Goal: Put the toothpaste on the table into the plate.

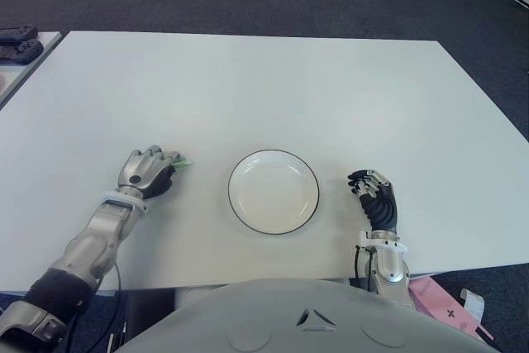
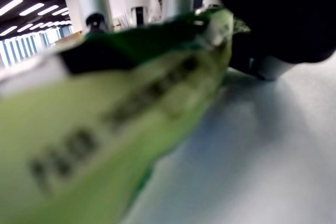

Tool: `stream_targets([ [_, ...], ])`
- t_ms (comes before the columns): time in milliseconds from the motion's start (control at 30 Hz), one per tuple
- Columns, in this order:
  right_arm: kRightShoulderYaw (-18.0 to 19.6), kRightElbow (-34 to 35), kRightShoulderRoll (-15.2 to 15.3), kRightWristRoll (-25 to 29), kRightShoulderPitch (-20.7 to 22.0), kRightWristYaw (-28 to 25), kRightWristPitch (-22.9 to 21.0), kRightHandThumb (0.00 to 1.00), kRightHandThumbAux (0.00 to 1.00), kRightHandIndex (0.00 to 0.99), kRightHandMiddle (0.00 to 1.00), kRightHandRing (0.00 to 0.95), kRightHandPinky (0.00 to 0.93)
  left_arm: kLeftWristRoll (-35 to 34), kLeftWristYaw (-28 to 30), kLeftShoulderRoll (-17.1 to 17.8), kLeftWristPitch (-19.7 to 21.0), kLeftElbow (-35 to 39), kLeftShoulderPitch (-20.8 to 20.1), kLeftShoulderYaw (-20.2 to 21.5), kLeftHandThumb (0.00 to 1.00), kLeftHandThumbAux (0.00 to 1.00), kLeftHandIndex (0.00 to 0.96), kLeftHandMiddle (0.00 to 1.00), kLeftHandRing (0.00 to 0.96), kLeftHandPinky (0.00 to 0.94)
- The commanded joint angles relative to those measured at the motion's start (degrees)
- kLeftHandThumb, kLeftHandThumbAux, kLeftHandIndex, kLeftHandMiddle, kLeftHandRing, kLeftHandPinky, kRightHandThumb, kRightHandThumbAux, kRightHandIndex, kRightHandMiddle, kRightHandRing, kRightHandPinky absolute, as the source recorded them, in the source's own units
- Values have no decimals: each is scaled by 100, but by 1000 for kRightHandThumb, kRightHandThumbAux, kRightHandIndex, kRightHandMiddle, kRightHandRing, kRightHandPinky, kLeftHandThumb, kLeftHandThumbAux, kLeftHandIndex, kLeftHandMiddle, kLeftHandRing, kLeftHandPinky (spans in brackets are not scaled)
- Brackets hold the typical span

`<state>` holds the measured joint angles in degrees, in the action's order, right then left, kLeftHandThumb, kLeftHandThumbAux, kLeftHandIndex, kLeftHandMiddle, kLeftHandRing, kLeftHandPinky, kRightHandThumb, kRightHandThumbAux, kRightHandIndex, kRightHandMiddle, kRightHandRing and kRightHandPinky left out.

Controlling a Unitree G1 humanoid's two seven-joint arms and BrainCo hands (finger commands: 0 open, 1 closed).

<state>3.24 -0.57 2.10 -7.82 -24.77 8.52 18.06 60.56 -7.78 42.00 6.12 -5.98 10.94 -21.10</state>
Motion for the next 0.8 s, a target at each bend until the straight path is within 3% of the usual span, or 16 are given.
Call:
stream_targets([
  [33,3,-17,4,-56,30,23,33,712,728,430,479,471,476,-201,335,-191,74,-412,446,-177,705,711,440,825,827,857],
  [800,18,-77,0,-66,92,72,47,711,729,429,481,472,474,-570,-133,-776,475,-398,470,261,702,717,439,841,828,813],
])
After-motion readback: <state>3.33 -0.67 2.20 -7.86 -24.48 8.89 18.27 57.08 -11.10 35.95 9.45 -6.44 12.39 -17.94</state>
